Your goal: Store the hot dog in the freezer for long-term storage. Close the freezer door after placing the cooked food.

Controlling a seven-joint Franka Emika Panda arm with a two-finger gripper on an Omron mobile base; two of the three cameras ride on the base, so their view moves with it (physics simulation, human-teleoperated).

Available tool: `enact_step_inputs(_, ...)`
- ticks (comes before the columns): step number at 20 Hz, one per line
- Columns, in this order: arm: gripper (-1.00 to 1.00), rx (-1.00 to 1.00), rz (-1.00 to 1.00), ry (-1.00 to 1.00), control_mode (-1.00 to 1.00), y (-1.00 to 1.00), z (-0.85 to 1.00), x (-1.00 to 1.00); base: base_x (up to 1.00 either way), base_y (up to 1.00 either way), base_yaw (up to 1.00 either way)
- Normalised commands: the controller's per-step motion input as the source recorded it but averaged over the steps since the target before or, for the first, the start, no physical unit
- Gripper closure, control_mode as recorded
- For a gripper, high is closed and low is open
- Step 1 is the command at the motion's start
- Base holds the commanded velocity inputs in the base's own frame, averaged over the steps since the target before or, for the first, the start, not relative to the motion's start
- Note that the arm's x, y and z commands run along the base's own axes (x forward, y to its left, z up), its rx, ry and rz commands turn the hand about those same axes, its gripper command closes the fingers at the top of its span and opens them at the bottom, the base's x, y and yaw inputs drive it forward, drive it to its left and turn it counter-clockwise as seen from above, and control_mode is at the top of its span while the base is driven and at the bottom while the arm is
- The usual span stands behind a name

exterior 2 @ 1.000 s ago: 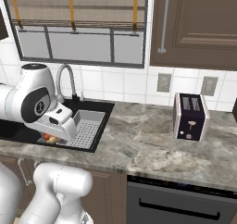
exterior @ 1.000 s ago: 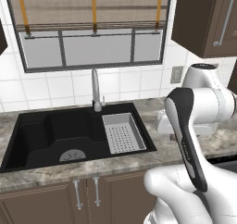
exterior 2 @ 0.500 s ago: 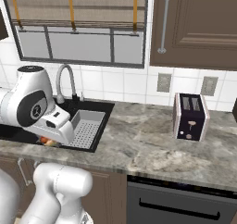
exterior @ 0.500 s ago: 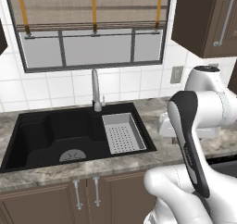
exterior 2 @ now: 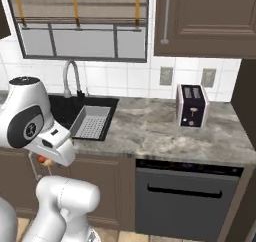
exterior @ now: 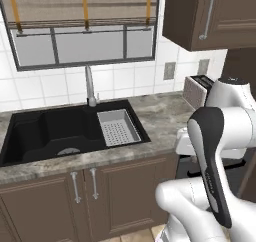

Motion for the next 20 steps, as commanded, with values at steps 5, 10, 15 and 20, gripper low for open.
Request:
enact_step_inputs(5, 1.00, 0.00, 0.00, 0.00, 1.00, 0.00, 0.00, 0.00, -0.80, 0.00, -0.31)
enact_step_inputs(10, 1.00, 0.00, 0.00, 0.00, 1.00, 0.00, 0.00, 0.00, -0.45, 0.00, -0.42)
enact_step_inputs(15, 1.00, 0.00, 0.00, 0.00, 1.00, 0.00, 0.00, 0.00, -0.34, 0.00, -0.47)
enact_step_inputs(20, 1.00, 0.00, 0.00, 0.00, 1.00, 0.00, 0.00, 0.00, -0.56, -0.09, -0.62)
